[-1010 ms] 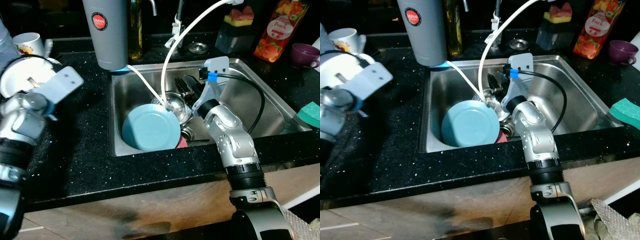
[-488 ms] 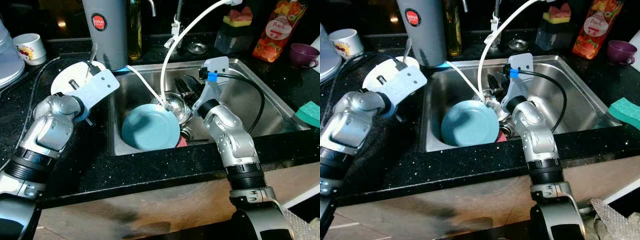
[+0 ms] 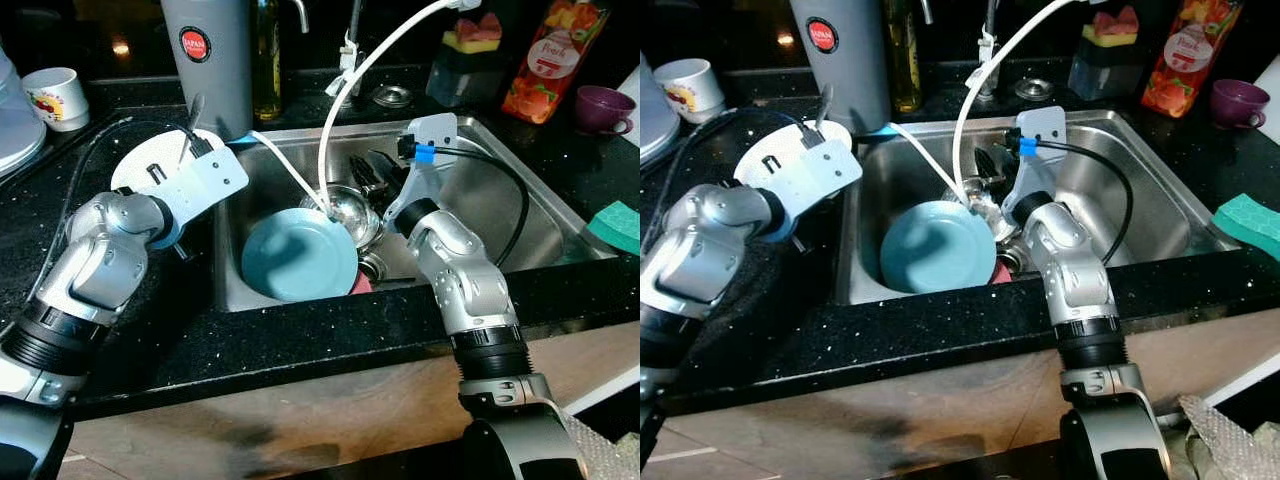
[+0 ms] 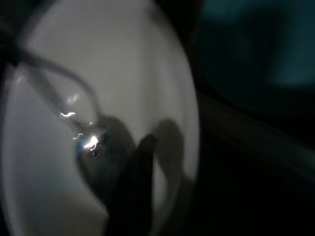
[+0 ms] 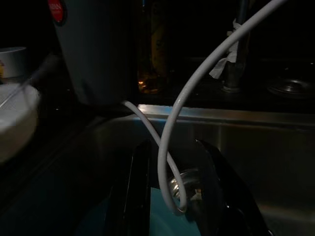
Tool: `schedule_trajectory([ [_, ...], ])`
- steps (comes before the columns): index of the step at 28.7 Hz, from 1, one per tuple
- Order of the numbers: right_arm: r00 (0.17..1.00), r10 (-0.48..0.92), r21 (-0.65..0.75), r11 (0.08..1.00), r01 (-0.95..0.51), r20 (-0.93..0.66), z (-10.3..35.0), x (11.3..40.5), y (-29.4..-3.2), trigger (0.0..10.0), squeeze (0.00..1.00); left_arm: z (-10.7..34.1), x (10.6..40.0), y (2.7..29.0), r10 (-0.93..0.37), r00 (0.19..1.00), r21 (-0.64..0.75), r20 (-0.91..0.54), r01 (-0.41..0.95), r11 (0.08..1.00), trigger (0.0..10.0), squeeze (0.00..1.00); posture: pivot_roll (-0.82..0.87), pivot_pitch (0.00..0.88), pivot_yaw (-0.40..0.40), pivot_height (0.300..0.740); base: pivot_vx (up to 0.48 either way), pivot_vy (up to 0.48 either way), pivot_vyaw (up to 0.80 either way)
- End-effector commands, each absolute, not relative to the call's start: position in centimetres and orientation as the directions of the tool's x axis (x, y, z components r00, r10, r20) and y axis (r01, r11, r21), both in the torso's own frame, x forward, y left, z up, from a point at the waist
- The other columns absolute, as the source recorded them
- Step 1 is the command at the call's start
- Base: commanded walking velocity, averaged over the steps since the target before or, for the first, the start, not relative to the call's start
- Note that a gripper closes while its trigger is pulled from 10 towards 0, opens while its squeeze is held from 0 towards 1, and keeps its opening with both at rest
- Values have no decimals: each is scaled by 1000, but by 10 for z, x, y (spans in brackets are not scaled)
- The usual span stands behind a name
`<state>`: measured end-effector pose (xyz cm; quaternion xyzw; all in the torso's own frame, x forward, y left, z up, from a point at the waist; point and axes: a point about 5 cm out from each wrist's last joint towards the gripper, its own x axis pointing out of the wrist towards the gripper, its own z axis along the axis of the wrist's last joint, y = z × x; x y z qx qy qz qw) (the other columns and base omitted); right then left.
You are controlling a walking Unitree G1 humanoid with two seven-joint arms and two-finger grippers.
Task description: Kitchen organization
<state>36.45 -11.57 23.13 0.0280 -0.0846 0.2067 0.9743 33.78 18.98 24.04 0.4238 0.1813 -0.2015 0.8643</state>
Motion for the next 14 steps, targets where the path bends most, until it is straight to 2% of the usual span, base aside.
schedule_trajectory([
  [1,899,406,26,909,-415,164,230,365,-114,10000,0,230,335,192,-176,827,636,-535,531,560,10000,1000,35,60,-38,740,0,0,0],
  [8,898,407,27,909,-416,166,230,365,-113,10000,0,236,337,200,-107,857,695,-504,476,539,10000,1000,35,53,-38,740,0,0,0],
  [9,898,407,27,909,-417,166,230,365,-113,10000,0,238,338,202,-92,865,708,-493,460,536,10000,0,34,52,-38,740,0,0,0],
  [14,898,406,27,909,-416,168,230,365,-114,10000,0,245,340,204,-63,888,730,-455,413,544,10000,0,33,47,-38,740,0,0,0],
])
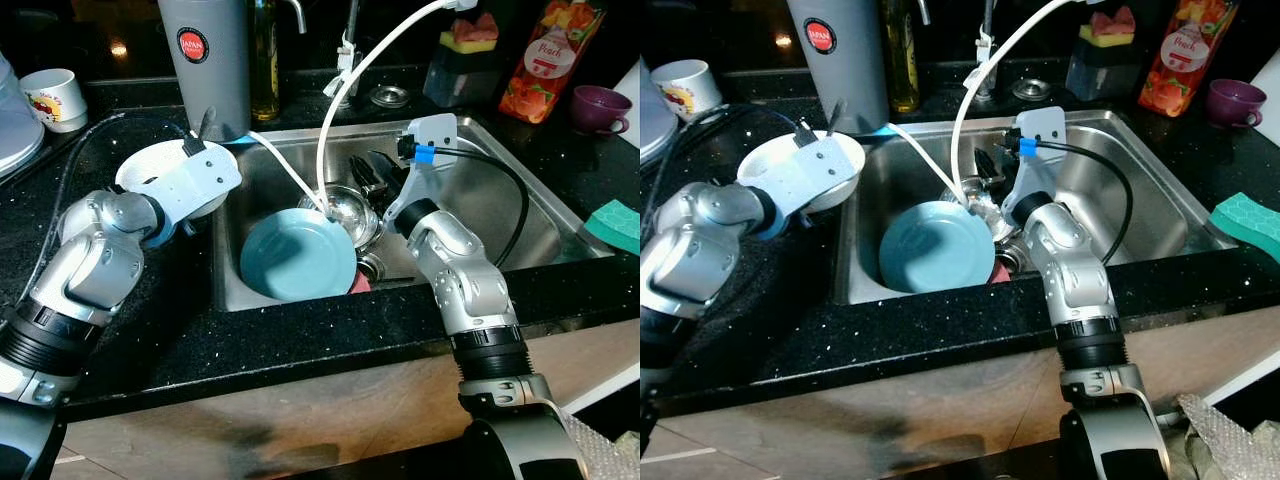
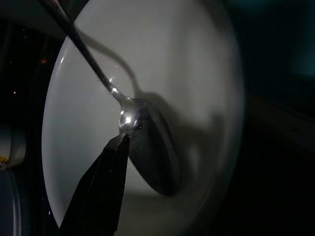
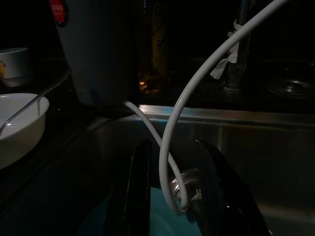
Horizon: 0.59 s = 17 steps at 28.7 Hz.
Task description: Kitchen organization
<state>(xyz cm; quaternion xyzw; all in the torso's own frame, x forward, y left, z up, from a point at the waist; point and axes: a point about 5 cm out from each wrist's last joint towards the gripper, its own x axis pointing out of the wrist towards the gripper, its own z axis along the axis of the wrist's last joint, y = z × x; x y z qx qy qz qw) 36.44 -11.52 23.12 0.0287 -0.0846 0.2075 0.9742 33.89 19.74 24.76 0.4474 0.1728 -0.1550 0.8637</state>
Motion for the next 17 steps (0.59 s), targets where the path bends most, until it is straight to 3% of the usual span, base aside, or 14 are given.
schedule_trajectory([
  [1,898,406,27,909,-416,168,230,365,-114,10000,0,247,340,206,-52,892,738,-448,402,543,10000,0,33,47,-38,740,0,0,0],
  [5,898,407,27,908,-417,168,230,365,-114,10000,0,250,341,212,-18,903,757,-429,371,538,10000,0,33,47,-38,740,0,0,0],
  [11,897,409,29,907,-419,166,230,365,-114,10000,0,260,343,242,139,921,827,-363,250,504,10000,0,36,55,-41,740,0,0,0],
  [17,897,412,29,907,-421,163,229,365,-114,10000,0,265,343,246,130,929,806,-347,224,548,10000,0,37,60,-44,740,0,0,0],
])
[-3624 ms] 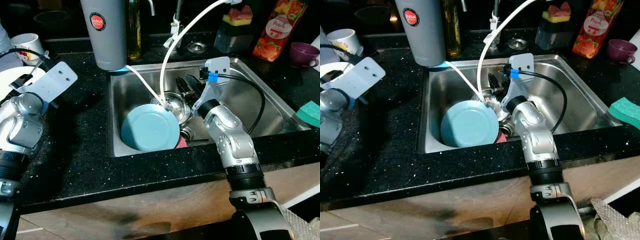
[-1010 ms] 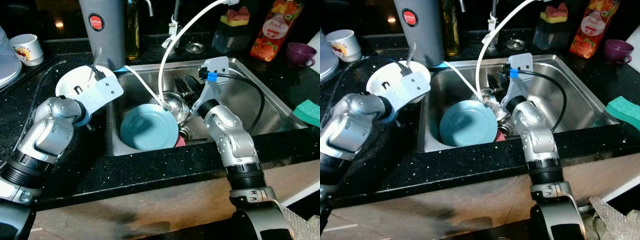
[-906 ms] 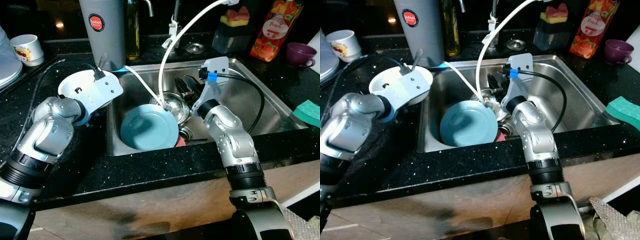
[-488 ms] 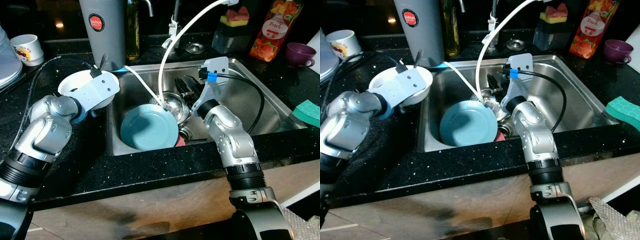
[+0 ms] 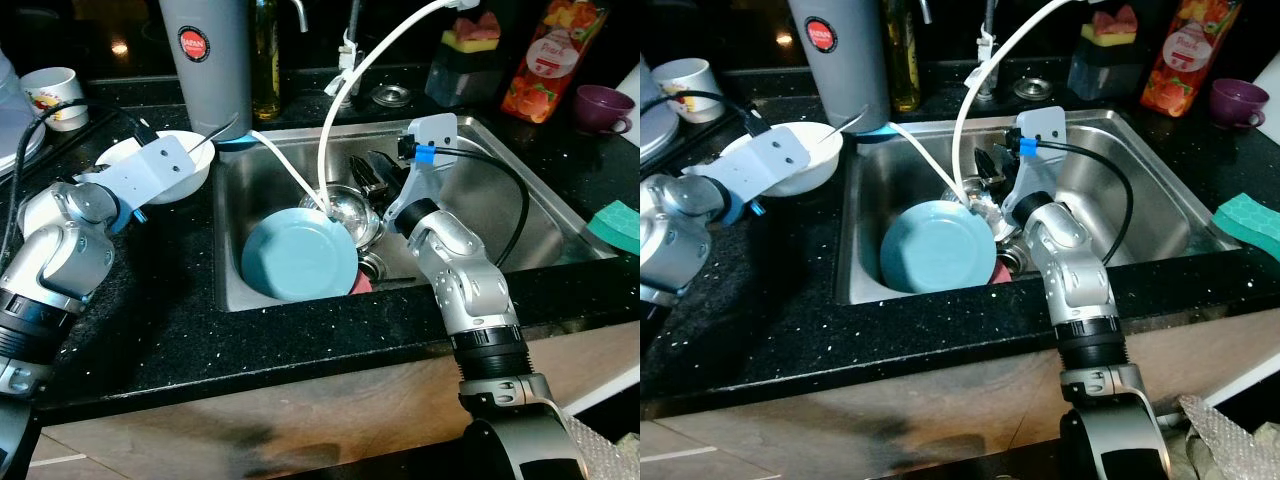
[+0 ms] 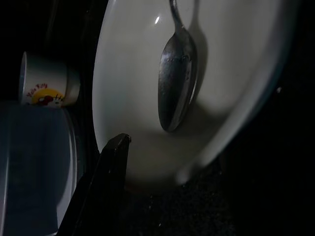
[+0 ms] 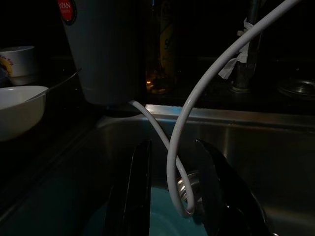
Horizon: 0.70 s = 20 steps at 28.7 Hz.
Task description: Kitchen organization
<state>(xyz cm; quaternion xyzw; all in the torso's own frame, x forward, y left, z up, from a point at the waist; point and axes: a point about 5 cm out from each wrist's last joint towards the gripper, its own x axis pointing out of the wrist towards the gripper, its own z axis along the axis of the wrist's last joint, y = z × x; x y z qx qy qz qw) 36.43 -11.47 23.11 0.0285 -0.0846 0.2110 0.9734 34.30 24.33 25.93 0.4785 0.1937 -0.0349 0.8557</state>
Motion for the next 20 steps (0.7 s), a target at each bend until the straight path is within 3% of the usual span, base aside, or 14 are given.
schedule_trajectory([
  [1,896,413,29,906,-423,162,229,365,-114,10000,0,266,342,240,84,930,768,-357,241,593,10000,0,36,60,-45,740,0,0,0],
  [4,896,415,28,905,-424,161,229,365,-114,10000,0,269,338,231,19,928,721,-373,277,635,10000,0,36,61,-44,740,0,0,0],
  [17,894,420,34,902,-430,157,228,365,-112,10000,0,259,309,227,-63,857,689,-512,453,566,10000,0,41,64,-45,740,0,0,0],
  [20,893,422,33,901,-432,157,228,365,-112,10000,0,265,306,220,-127,863,638,-490,454,623,10000,0,41,65,-48,740,0,0,0],
])
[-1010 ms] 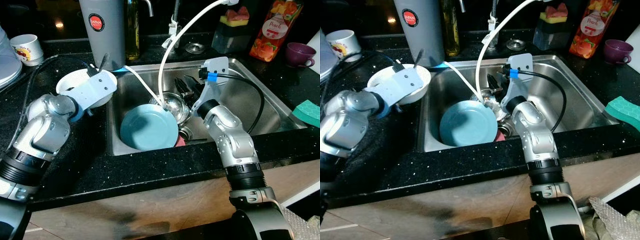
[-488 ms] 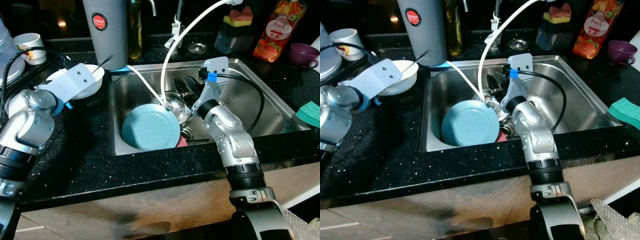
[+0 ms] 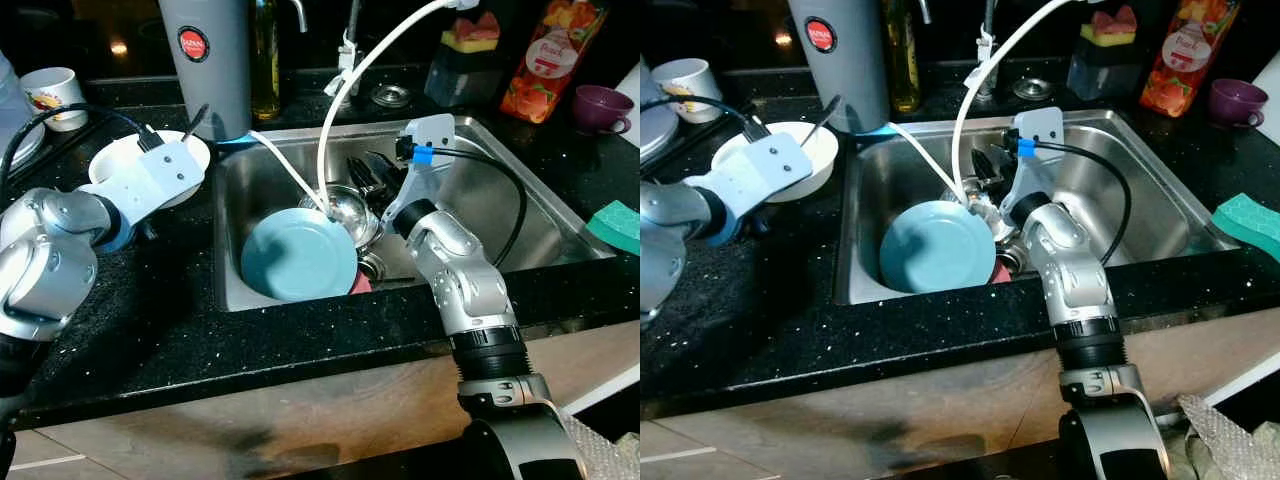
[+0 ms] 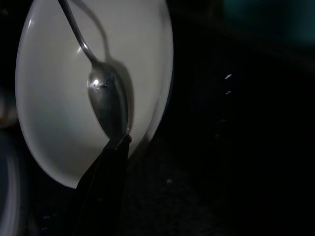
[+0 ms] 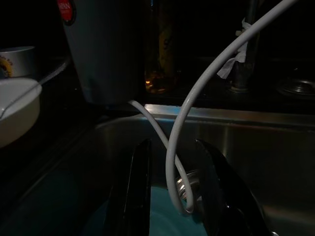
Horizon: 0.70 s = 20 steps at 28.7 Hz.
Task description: Kitchen organization
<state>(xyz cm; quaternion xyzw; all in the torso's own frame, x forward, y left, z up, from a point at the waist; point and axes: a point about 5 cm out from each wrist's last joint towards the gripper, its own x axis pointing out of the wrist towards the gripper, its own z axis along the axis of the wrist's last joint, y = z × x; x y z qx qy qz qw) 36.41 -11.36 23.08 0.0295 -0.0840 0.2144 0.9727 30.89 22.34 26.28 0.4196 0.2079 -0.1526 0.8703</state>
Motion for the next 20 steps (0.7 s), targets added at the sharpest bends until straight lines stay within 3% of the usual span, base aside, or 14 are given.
schedule_trajectory([
  [1,893,423,32,901,-432,157,228,365,-112,10000,0,269,305,216,-160,862,618,-481,462,636,10000,0,40,64,-49,740,0,0,0],
  [5,892,423,32,901,-433,157,228,365,-112,10000,0,283,302,205,-238,868,581,-436,474,662,10000,0,42,65,-50,740,0,0,0],
  [8,892,424,32,901,-434,159,229,365,-112,10000,0,304,307,203,-237,912,583,-334,398,709,10000,0,42,64,-50,740,0,0,0],
  [12,891,424,34,900,-434,161,229,365,-111,10000,0,328,315,215,-156,966,593,-208,252,765,10000,0,43,63,-47,740,0,0,0],
  [17,891,424,35,900,-434,162,229,365,-111,10000,0,333,317,224,-114,977,590,-181,201,782,10000,0,41,64,-44,740,0,0,0],
  [20,892,423,36,900,-434,162,229,365,-111,10000,0,335,327,250,47,992,593,-114,30,805,10000,0,46,65,-48,740,0,0,0],
])
